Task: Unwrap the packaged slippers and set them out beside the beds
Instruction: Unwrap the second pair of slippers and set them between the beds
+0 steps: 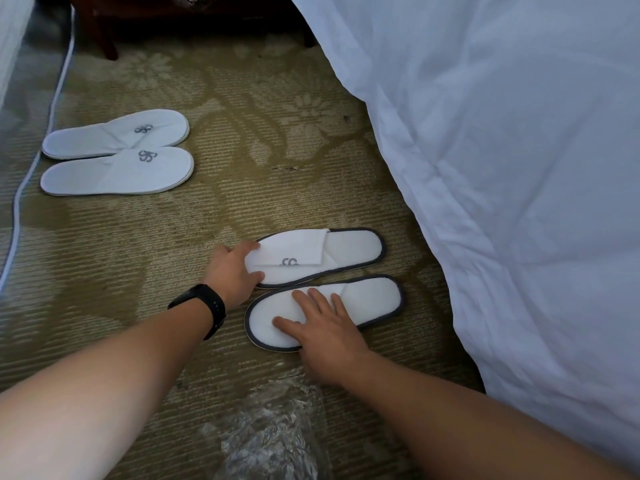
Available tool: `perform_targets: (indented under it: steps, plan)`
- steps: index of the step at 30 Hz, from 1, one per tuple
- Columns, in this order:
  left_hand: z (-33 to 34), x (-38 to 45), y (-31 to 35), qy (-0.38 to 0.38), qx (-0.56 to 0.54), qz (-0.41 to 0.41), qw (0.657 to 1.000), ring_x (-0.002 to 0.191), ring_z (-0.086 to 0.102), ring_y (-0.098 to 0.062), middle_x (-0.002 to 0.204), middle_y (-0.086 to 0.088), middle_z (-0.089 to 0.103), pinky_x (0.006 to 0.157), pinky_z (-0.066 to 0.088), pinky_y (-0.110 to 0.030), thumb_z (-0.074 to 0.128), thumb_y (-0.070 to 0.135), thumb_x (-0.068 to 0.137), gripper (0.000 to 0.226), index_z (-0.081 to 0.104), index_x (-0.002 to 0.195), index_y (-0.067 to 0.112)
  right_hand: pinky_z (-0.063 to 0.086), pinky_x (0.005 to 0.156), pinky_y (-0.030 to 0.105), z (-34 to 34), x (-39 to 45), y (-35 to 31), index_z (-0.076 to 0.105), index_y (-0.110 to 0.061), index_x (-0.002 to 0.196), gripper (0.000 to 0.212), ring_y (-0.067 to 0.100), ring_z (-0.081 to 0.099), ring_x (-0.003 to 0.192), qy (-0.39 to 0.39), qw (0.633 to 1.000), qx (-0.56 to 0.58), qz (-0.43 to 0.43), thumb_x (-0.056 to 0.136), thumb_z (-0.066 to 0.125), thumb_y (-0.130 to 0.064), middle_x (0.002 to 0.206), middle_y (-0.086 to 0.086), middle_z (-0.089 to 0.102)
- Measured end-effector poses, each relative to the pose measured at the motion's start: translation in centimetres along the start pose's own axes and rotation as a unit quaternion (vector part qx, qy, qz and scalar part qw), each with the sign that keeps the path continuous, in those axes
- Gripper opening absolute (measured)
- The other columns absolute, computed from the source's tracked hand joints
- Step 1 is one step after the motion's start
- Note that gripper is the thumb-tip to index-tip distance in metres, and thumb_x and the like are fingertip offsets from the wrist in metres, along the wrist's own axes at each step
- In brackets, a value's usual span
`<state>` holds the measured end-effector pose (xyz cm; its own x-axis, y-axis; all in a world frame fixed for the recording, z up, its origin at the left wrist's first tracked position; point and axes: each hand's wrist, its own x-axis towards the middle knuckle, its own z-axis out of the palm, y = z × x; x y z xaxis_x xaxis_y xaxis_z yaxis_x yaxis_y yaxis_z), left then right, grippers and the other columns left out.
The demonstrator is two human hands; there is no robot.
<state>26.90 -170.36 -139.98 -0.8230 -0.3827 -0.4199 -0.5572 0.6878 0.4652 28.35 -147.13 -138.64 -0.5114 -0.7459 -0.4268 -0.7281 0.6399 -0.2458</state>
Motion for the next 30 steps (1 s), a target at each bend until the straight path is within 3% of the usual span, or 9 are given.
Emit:
perform_targets:
  steps: [10,17,22,25,27,30]
  plan:
    - [1.1,0.1,1.7,-0.004,-0.004,0.013,1.0,0.112,0.063,-0.039,0.143,-0.02,0.044,0.095,0.054,-0.04,0.076,0.034,0.095,0.065,0.049,0.154,0.03,-0.001,0.129,0.061,-0.6,-1.2,1.2,0.034,-0.041,0.16,0.082,0.04,0.002,0.162,0.007,1.0,0.011,-0.003,0.091,0.074,-0.023,0.175,0.014,0.009]
    - [1.0,0.1,1.8,-0.007,-0.001,0.012,1.0,0.097,0.059,-0.032,0.142,-0.019,0.043,0.094,0.055,-0.04,0.075,0.035,0.096,0.064,0.048,0.154,0.031,-0.001,0.128,0.063,-0.8,-1.2,1.3,0.033,-0.041,0.16,0.084,0.04,0.001,0.162,0.001,1.0,0.009,0.0,0.089,0.074,-0.019,0.175,0.014,0.009]
    - [0.9,0.0,1.9,-0.016,0.002,0.006,1.0,0.108,0.064,-0.039,0.145,-0.019,0.04,0.099,0.057,-0.044,0.07,0.037,0.099,0.063,0.045,0.157,0.033,0.0,0.128,0.064,-0.8,-1.2,1.5,0.032,-0.042,0.16,0.084,0.039,0.001,0.162,0.0,1.0,-0.007,0.0,0.09,0.072,-0.019,0.175,0.013,0.008]
    - [0.7,-0.1,1.7,-0.027,0.004,0.013,1.0,0.1,0.059,-0.033,0.147,-0.02,0.039,0.098,0.055,-0.042,0.068,0.037,0.101,0.063,0.043,0.158,0.033,-0.001,0.129,0.062,-0.8,-1.2,1.6,0.033,-0.041,0.161,0.082,0.04,0.002,0.162,0.001,1.0,-0.009,-0.004,0.092,0.07,-0.018,0.175,0.014,0.01]
    - [0.5,-0.3,1.6,-0.032,0.004,0.015,0.999,0.098,0.057,-0.031,0.148,-0.02,0.038,0.097,0.054,-0.041,0.067,0.036,0.101,0.063,0.041,0.159,0.033,-0.001,0.129,0.059,-0.8,-1.3,1.8,0.032,-0.042,0.161,0.078,0.039,0.003,0.162,0.005,1.0,-0.004,-0.008,0.094,0.069,-0.024,0.175,0.014,0.01]
    - [0.2,-0.9,1.1,-0.042,0.006,0.029,0.999,0.119,0.06,-0.04,0.152,-0.022,0.039,0.103,0.051,-0.044,0.067,0.033,0.101,0.068,0.037,0.161,0.031,0.002,0.132,0.056,-0.9,-1.5,2.0,0.031,-0.044,0.16,0.069,0.037,0.008,0.162,0.024,0.999,0.017,-0.017,0.098,0.062,-0.043,0.175,0.012,0.014]
